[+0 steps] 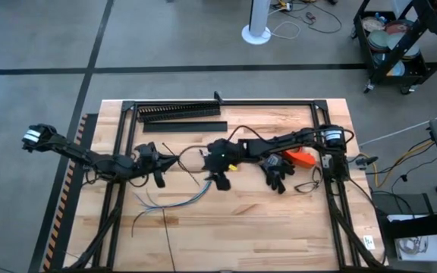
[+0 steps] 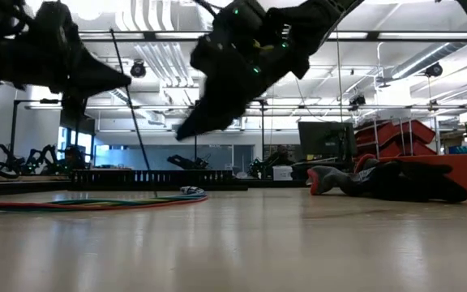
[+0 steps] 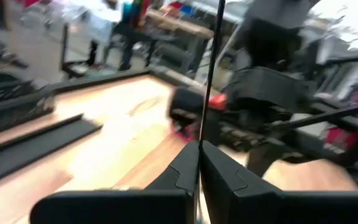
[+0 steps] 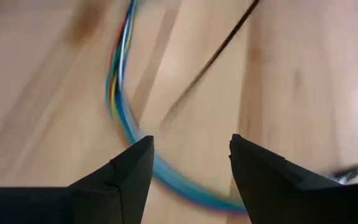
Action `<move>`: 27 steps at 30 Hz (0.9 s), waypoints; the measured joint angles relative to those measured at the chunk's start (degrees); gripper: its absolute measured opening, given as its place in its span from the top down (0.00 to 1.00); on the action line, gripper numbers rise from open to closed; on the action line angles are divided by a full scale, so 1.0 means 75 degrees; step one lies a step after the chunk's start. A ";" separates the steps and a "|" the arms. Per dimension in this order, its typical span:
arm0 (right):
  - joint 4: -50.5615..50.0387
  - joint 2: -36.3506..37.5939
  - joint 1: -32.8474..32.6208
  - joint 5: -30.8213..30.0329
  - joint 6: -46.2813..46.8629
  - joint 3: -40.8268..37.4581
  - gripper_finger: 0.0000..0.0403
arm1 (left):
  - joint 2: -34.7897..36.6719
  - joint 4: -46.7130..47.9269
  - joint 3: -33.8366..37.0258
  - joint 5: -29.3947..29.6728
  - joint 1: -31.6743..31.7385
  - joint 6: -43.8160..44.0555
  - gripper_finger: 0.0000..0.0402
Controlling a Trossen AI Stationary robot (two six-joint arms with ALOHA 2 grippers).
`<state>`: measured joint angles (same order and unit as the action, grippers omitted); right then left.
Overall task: Ziptie cables
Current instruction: Wrap the black zip tie on the cable
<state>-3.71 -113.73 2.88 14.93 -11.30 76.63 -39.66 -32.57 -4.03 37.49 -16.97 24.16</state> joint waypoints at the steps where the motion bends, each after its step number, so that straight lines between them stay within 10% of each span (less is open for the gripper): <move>1: -0.0324 -0.0019 -0.0036 -0.0017 -0.0246 0.0059 0.52 | -0.0003 0.0166 0.0001 0.0125 0.0000 0.0115 1.00; 27: -0.2406 -0.1090 0.0185 -0.1215 -0.3696 0.1231 0.68 | 0.0115 0.2075 -0.0809 0.0116 0.0172 0.0293 1.00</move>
<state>-21.75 -121.91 4.27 5.82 -39.02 85.86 -38.79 -17.01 -10.10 38.36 -15.68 26.37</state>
